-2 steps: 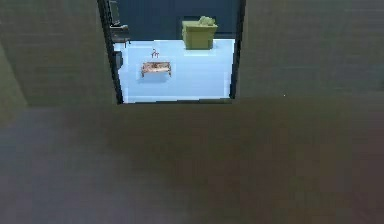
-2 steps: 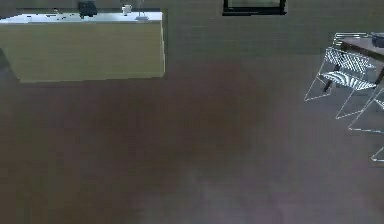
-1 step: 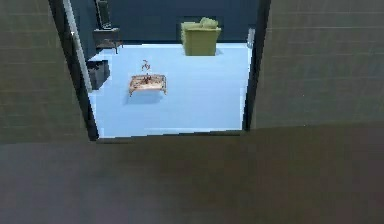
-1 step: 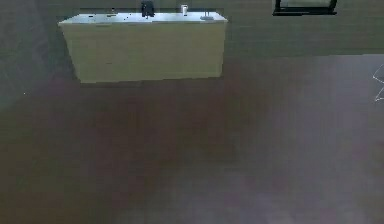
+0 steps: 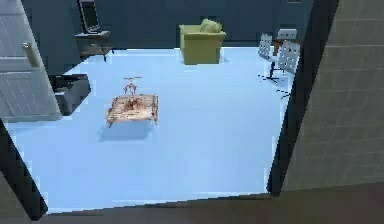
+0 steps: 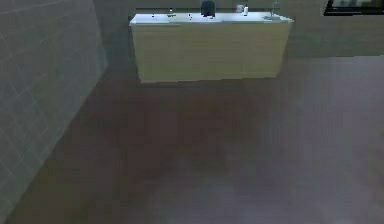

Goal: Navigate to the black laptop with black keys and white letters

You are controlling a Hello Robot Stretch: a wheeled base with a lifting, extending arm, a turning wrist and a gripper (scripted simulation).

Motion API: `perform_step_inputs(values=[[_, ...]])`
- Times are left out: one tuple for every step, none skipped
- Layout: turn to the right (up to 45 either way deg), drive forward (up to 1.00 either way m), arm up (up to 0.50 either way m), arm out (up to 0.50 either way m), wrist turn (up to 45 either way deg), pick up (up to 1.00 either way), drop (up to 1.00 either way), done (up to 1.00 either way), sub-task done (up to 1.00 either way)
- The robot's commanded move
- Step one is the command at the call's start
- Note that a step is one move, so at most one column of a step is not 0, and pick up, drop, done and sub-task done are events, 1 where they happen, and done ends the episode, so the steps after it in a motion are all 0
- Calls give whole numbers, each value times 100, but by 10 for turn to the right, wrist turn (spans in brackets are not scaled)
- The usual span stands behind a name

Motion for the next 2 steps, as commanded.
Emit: perform_step_inputs(values=[[0, 100, 0, 0, 0, 0, 0, 0, 0], [60, 0, 0, 0, 0, 0, 0, 0, 0]])
